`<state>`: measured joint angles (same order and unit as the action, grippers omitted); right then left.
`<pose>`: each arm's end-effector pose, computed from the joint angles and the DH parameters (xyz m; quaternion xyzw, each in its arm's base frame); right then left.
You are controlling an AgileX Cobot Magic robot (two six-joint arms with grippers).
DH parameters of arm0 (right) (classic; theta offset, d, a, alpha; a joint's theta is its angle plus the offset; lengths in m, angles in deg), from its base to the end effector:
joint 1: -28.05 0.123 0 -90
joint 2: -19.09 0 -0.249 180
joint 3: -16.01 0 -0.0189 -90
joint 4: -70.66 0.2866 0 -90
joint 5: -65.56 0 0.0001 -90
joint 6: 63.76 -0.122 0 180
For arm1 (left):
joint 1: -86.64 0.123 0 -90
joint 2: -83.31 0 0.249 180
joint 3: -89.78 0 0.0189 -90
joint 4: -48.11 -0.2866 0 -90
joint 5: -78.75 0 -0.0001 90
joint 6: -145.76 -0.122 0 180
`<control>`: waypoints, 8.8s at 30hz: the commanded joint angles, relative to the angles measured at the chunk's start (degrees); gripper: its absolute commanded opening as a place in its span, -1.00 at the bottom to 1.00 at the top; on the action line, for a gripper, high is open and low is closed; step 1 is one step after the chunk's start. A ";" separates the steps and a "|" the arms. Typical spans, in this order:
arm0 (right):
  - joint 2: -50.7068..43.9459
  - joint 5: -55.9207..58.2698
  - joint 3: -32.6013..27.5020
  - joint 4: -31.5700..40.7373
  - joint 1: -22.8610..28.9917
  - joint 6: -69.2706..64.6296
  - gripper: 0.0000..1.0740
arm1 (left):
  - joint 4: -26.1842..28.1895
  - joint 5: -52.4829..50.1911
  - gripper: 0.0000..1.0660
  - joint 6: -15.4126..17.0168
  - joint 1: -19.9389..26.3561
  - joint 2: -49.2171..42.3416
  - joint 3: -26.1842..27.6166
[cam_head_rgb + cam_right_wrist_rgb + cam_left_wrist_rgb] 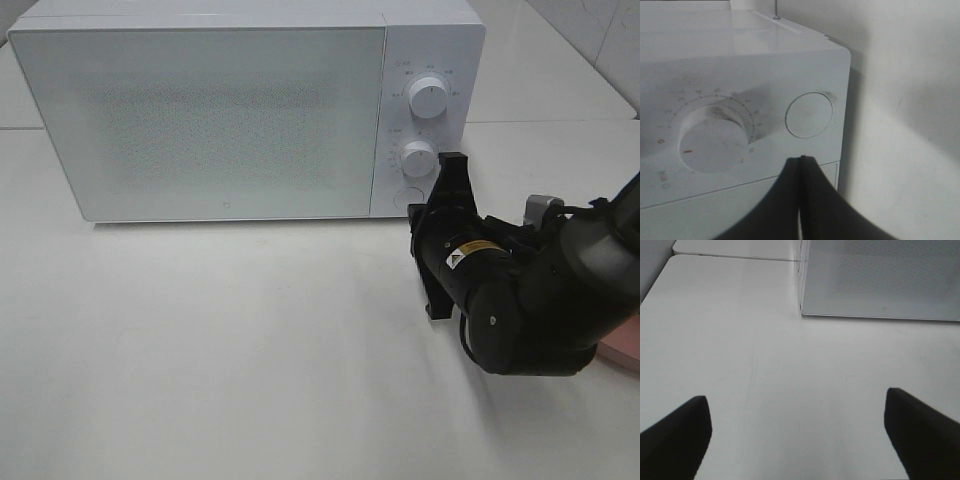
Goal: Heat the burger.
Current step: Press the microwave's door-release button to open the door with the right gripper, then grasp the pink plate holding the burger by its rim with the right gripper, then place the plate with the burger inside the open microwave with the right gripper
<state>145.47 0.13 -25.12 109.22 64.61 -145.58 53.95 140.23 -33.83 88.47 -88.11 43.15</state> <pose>0.3013 0.1373 0.0169 0.5552 0.5637 0.4344 0.4304 0.0873 -0.0081 0.2848 -0.0138 0.8500 -0.0444 0.5247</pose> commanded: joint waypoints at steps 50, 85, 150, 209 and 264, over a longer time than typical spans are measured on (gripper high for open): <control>8.19 1.78 15.99 0.97 -5.84 4.53 -1.00 | 0.40 -0.11 0.61 0.06 -0.06 -0.06 0.06; 6.88 5.67 18.33 0.52 -7.68 7.33 -1.00 | 0.40 -0.11 0.61 0.06 -0.06 -0.06 0.06; -28.42 81.93 5.56 -21.26 -5.21 79.01 -0.93 | 0.40 -0.11 0.61 0.06 -0.06 -0.06 0.06; -13.98 98.66 17.42 -46.01 -25.21 77.58 0.66 | 0.40 -0.11 0.61 0.06 -0.06 -0.06 0.06; -16.44 110.35 17.30 -68.30 -19.60 56.55 -1.00 | 0.40 -0.11 0.61 0.06 -0.06 -0.06 0.06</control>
<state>130.23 106.92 -7.82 46.03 43.92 -87.31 53.95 140.23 -33.83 88.47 -88.11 43.15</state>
